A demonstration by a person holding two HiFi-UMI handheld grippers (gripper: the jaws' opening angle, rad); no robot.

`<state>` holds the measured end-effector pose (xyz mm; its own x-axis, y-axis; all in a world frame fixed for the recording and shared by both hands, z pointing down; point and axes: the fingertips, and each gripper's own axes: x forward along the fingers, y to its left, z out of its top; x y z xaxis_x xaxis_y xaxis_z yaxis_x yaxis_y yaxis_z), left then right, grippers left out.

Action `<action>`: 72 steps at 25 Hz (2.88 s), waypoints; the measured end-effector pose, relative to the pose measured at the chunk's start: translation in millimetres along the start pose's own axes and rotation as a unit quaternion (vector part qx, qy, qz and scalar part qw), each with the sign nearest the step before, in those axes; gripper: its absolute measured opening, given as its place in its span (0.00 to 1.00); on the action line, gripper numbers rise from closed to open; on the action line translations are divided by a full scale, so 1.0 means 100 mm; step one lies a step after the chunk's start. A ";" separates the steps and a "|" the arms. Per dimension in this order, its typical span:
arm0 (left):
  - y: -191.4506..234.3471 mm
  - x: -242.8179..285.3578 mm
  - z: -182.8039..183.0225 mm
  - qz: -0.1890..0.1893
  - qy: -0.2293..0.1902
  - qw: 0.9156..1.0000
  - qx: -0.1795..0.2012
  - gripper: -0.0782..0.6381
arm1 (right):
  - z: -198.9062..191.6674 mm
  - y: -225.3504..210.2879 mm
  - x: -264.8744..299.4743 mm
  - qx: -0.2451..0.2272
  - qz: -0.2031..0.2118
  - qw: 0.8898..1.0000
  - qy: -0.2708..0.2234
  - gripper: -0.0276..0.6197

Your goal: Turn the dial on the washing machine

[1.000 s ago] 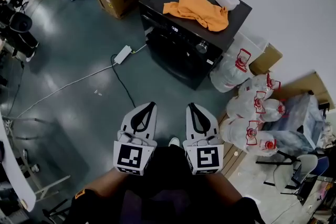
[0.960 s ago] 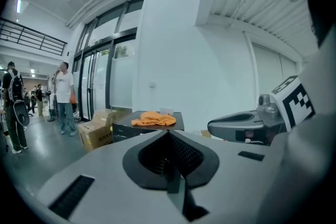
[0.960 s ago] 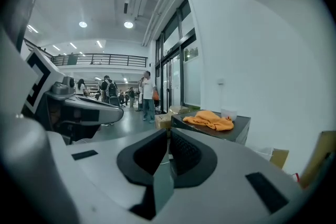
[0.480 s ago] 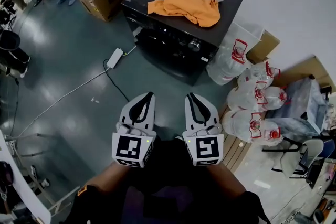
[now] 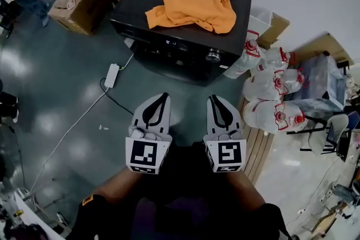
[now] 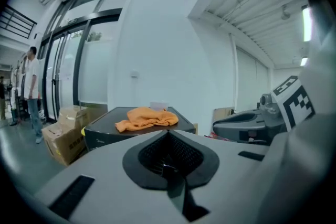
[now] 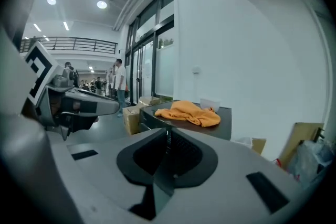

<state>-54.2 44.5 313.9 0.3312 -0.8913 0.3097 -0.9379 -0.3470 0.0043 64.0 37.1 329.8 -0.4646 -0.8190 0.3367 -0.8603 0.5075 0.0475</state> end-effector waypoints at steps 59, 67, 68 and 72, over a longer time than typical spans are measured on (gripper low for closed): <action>0.84 2.11 -1.19 -0.036 0.088 0.995 0.028 0.47 | -1.42 -1.05 2.06 0.048 -0.167 0.979 0.105 0.49; 0.85 2.09 -1.22 -0.038 0.086 0.995 0.029 0.47 | -1.36 -1.11 2.03 0.013 -0.190 0.976 0.100 0.49; 0.85 2.09 -1.23 -0.039 0.086 0.995 0.029 0.46 | -1.32 -1.10 2.02 -0.011 -0.197 0.975 0.099 0.49; 0.83 2.07 -1.24 -0.041 0.086 0.995 0.027 0.47 | -1.25 -1.07 2.05 -0.080 -0.210 0.969 0.106 0.49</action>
<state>-76.3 -132.7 496.1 0.3795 -0.7972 0.4695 -0.8997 -0.4364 -0.0137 86.7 -151.7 511.3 -0.0130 -0.8975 0.4409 -0.9124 0.1910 0.3620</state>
